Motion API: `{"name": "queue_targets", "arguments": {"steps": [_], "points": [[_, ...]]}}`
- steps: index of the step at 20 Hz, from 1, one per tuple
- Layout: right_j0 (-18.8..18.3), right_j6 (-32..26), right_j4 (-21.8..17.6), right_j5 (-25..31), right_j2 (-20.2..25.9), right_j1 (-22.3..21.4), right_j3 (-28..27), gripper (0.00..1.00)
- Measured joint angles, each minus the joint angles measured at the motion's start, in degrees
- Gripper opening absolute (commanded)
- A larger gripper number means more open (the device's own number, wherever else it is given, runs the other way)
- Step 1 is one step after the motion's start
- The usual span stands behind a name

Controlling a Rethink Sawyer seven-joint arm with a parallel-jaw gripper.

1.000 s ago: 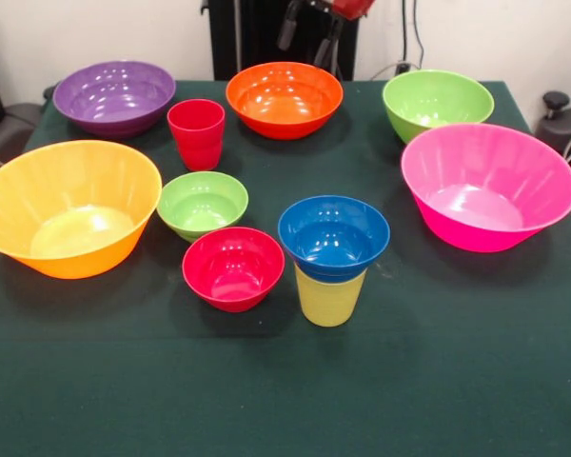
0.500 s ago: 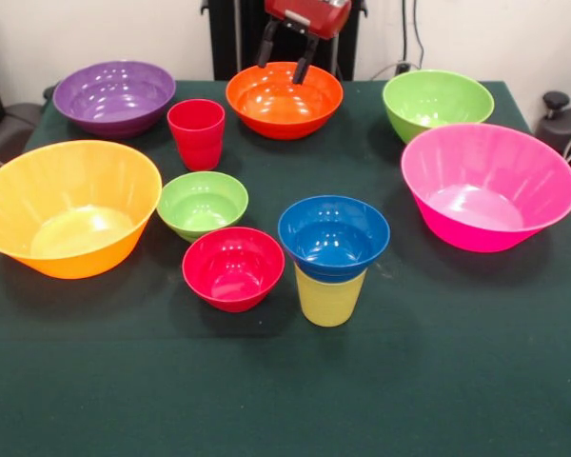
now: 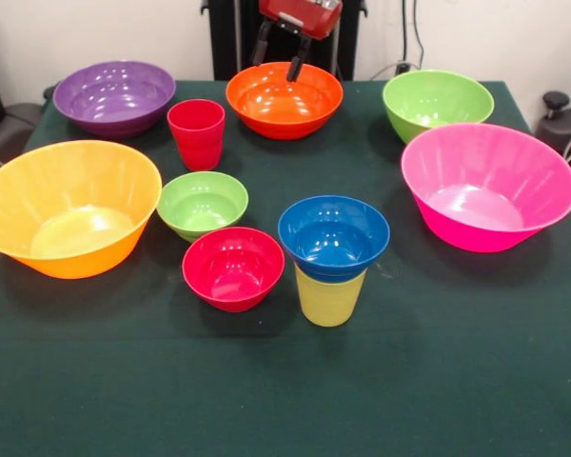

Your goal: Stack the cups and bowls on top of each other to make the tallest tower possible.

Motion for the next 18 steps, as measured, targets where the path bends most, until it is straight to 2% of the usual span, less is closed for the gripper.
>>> {"name": "queue_targets", "arguments": {"steps": [8, 18], "points": [[-1.58, 0.00, -2.14, 0.04, 0.26, -1.31, 0.01, 1.00], [-7.17, 0.00, -4.64, 3.64, 2.99, -4.69, -1.07, 1.00]]}}
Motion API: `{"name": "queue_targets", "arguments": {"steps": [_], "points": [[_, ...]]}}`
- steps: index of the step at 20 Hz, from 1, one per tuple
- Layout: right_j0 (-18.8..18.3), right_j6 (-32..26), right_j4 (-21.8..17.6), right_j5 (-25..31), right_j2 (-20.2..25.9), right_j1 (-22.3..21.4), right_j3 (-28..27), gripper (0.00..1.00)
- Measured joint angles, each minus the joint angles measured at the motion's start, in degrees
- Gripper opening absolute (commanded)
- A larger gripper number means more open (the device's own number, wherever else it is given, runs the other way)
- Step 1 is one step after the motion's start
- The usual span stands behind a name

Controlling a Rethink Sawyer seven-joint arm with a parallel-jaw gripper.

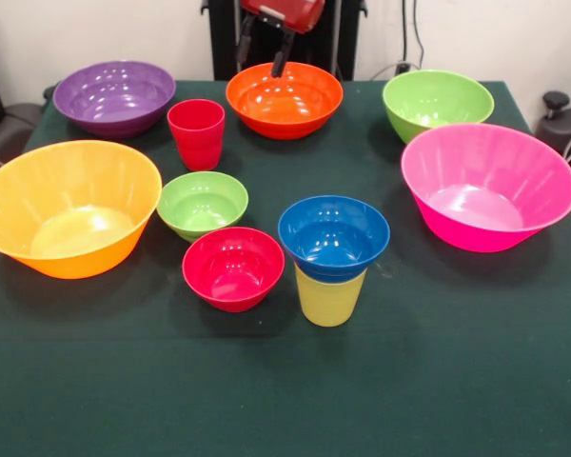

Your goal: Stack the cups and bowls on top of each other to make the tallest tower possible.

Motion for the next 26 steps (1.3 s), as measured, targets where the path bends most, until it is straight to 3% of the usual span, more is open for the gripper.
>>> {"name": "queue_targets", "arguments": {"steps": [16, 26], "points": [[-10.08, 0.00, -6.86, 2.19, 6.22, 0.99, -7.74, 1.00], [-12.93, 0.00, -8.71, 4.44, 9.28, 2.04, -11.93, 1.00]]}}
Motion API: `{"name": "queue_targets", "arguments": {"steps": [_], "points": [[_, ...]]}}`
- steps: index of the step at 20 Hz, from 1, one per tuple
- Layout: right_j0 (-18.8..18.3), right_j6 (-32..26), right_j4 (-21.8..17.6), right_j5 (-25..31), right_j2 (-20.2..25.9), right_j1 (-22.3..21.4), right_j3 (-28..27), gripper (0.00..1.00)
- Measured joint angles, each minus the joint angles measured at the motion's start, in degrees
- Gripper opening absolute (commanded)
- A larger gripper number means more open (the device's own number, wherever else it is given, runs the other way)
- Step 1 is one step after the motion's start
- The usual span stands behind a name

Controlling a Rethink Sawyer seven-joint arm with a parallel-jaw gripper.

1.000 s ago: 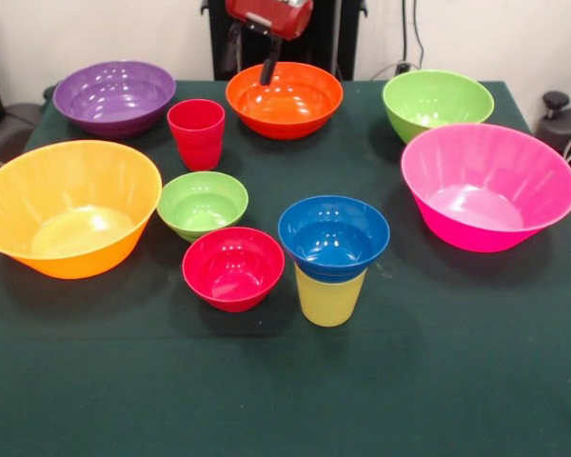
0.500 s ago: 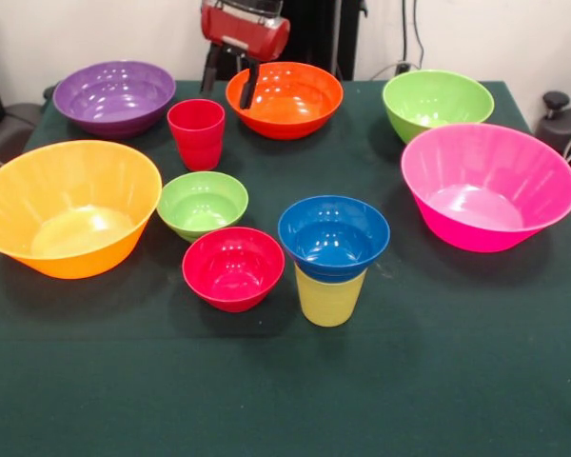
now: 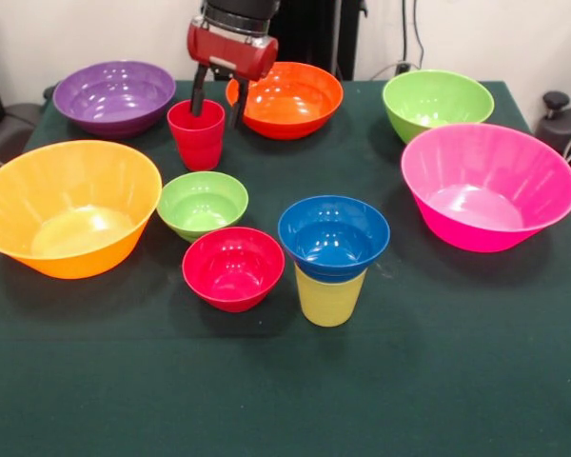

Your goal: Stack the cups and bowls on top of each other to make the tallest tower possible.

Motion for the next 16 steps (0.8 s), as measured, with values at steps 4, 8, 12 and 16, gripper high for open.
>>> {"name": "queue_targets", "arguments": {"steps": [4, 8, 12, 16], "points": [[-0.58, 0.00, -0.93, 0.01, 1.20, 0.39, -0.79, 1.00], [-0.66, 0.00, -1.14, 0.01, 1.69, 0.95, -0.83, 1.00], [-0.77, 0.00, -1.15, -0.06, 1.91, 2.34, -0.84, 1.00], [-0.83, 0.00, -1.14, -1.07, 1.99, 2.53, -0.93, 1.00]]}}
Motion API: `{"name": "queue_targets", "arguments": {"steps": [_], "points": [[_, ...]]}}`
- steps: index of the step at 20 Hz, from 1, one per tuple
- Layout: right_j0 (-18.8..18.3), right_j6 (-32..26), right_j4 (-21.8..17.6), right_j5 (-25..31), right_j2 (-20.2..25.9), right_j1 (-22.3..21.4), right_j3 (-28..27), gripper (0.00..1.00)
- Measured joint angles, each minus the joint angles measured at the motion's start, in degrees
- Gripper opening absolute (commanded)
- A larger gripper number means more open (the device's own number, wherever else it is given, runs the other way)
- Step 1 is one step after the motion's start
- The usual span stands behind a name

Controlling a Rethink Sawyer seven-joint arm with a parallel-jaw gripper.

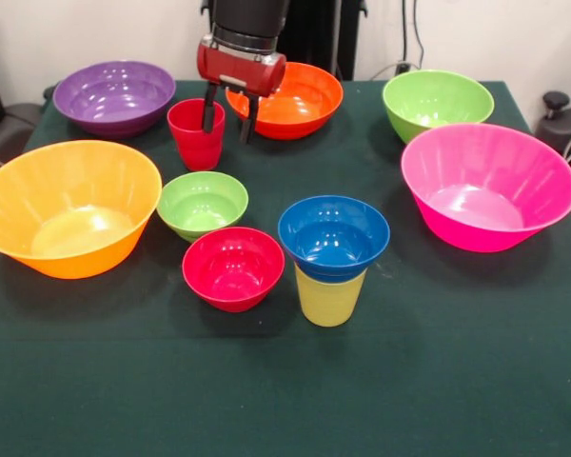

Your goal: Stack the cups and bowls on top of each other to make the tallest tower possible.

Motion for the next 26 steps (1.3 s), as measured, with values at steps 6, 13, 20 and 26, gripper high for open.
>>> {"name": "queue_targets", "arguments": {"steps": [6, 13, 20, 26], "points": [[-0.06, 0.00, -0.15, -0.86, 0.00, 0.17, -0.01, 1.00], [-0.65, 0.00, -2.84, -3.09, -0.15, 0.32, 0.11, 1.00], [-1.17, 0.00, -4.30, -3.55, -0.32, -0.24, 1.09, 1.00], [-1.17, 0.00, -4.30, -3.54, -0.92, -1.51, 2.98, 1.00]]}}
